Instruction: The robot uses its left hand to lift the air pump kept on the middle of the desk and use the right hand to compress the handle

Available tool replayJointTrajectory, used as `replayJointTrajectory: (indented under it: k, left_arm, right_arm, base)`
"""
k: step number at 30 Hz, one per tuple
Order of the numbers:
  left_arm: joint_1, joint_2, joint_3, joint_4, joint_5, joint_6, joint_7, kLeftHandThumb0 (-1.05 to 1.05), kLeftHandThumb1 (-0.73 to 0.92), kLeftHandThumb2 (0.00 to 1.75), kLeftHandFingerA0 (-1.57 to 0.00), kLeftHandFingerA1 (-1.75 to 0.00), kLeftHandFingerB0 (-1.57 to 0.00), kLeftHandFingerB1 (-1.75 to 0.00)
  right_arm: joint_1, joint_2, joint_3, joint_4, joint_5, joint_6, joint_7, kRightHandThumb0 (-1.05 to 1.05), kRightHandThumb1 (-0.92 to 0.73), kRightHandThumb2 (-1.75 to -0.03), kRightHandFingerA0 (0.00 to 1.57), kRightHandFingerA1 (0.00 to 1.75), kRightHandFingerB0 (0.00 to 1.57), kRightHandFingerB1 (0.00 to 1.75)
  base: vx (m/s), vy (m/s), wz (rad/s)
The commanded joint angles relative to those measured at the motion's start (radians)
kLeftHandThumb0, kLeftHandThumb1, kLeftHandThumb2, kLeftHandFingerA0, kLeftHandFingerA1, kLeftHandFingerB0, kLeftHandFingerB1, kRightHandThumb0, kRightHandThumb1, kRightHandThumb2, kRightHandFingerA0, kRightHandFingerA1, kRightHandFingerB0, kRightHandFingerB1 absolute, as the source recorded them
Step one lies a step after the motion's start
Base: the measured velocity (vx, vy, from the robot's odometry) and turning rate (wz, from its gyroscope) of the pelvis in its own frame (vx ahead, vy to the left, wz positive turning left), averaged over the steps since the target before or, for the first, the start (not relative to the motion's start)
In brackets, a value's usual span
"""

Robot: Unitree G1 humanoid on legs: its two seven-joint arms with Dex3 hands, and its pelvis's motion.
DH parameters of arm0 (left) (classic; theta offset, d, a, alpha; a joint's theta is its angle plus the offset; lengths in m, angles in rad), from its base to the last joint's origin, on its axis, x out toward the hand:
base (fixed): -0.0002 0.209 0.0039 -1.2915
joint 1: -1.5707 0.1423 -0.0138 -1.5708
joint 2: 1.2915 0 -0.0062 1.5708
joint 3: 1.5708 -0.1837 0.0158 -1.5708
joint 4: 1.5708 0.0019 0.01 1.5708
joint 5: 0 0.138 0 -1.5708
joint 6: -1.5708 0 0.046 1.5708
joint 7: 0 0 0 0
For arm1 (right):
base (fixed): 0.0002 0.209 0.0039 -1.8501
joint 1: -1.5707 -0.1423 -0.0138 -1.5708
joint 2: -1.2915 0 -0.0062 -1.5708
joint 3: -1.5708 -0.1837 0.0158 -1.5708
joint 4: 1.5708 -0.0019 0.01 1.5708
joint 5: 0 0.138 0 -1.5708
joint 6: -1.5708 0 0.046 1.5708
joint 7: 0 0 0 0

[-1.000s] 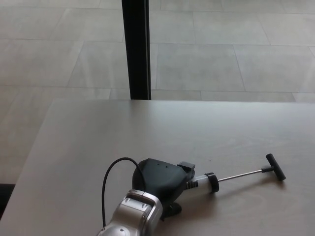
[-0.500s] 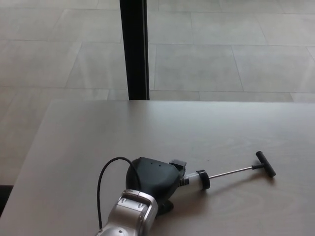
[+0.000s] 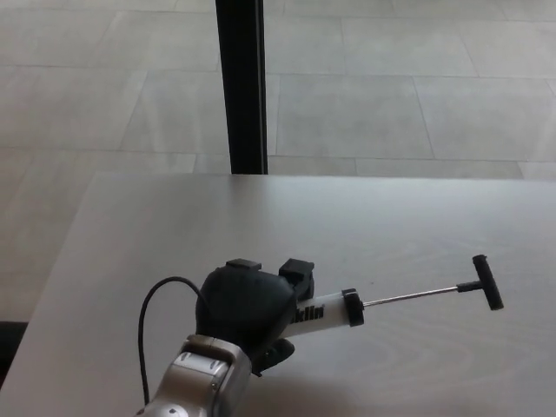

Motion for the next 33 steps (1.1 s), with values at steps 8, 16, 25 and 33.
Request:
replayJointTrajectory:
  k: [8, 16, 25, 33]
  left_arm:
    - [-0.03, 0.014, 0.037, -0.055, -0.029, -0.093, 0.056, -0.15, 0.73, 0.94, -0.83, -1.75, -0.69, -1.48]
    - [-0.012, 0.023, 0.051, -0.07, -0.026, -0.076, 0.025, -0.14, 0.67, 0.93, -0.89, -1.75, -0.71, -1.5]
    - [-0.025, 0.021, 0.05, -0.04, -0.021, -0.085, 0.055, -0.15, 0.72, 0.92, -0.86, -1.75, -0.75, -1.38]
    - [-0.066, 0.012, 0.051, -0.016, -0.018, -0.086, 0.062, -0.18, 0.71, 0.94, -0.89, -1.75, -0.73, -1.42]
  right_arm:
    - [-0.124, 0.089, 0.046, 0.115, 0.035, 0.071, -0.051, -0.81, -0.81, -1.21, 0.03, 0.32, 0.1, 0.35]
    - [-0.155, 0.133, 0.101, 0.097, -0.001, 0.099, -0.091, -0.89, -0.87, -1.26, 0.01, 0.17, 0.12, 0.28]
    - [-0.172, 0.188, 0.098, 0.074, 0.035, 0.15, -0.13, -0.97, -0.92, -1.29, 0.0, 0.1, 0.03, 0.1]
    - [-0.155, 0.238, 0.136, 0.07, 0.027, 0.115, -0.124, -0.97, -0.92, -1.3, 0.0, 0.14, 0.0, 0.07]
  base:
    - [0.0, 0.0, 0.0]
    - [0.0, 0.0, 0.0]
    - [0.0, 0.0, 0.0]
    - [0.0, 0.0, 0.0]
